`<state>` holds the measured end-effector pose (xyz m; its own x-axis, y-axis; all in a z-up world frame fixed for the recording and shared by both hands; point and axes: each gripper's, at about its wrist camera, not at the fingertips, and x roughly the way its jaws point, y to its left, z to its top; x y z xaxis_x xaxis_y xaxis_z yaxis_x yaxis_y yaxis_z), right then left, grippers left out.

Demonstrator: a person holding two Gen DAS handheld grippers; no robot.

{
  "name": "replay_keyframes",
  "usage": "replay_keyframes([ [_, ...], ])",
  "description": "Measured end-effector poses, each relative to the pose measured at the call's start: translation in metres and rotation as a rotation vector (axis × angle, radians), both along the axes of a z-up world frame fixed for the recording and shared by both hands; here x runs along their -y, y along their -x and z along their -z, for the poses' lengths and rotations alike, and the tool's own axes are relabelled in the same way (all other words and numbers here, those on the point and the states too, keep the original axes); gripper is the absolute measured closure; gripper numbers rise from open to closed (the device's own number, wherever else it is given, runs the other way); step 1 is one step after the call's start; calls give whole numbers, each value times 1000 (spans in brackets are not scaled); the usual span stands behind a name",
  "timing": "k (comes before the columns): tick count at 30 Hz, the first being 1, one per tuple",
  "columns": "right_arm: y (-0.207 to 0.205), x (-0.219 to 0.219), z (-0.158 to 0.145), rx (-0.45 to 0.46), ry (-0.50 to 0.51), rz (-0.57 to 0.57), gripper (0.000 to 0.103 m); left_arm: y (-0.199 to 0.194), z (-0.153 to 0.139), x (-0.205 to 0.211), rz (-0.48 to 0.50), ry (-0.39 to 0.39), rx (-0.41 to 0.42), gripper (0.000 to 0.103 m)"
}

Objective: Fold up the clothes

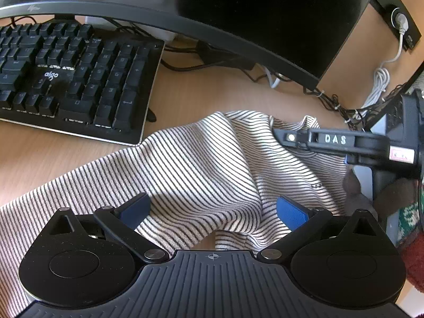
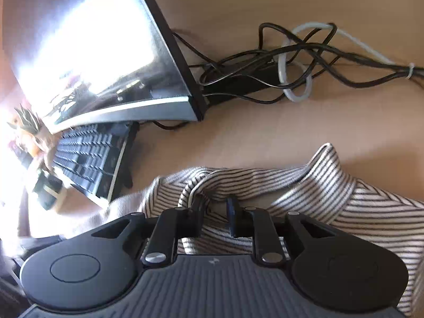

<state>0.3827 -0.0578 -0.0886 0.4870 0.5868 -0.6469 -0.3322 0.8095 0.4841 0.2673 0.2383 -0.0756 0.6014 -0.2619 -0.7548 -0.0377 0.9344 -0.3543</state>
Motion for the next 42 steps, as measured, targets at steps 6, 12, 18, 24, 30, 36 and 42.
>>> replay_keyframes([
  [6,8,-9,-7,195,257,92,88,-1,0,0,6,-1,-2,0],
  [12,20,5,-14,373,584,160,88,-1,0,-7,10,21,-1,0],
  [18,78,54,-43,341,506,184,55,-9,-1,-20,-1,3,1,0],
  [24,158,111,-68,187,353,389,41,-18,-5,-34,-20,-96,-19,0],
  [30,248,145,-69,89,316,606,41,13,-24,-27,160,-74,30,0],
  [36,316,128,-67,56,466,579,41,66,-22,9,546,52,-5,0],
  [42,337,106,-59,51,503,479,40,96,-3,25,612,128,-100,0],
])
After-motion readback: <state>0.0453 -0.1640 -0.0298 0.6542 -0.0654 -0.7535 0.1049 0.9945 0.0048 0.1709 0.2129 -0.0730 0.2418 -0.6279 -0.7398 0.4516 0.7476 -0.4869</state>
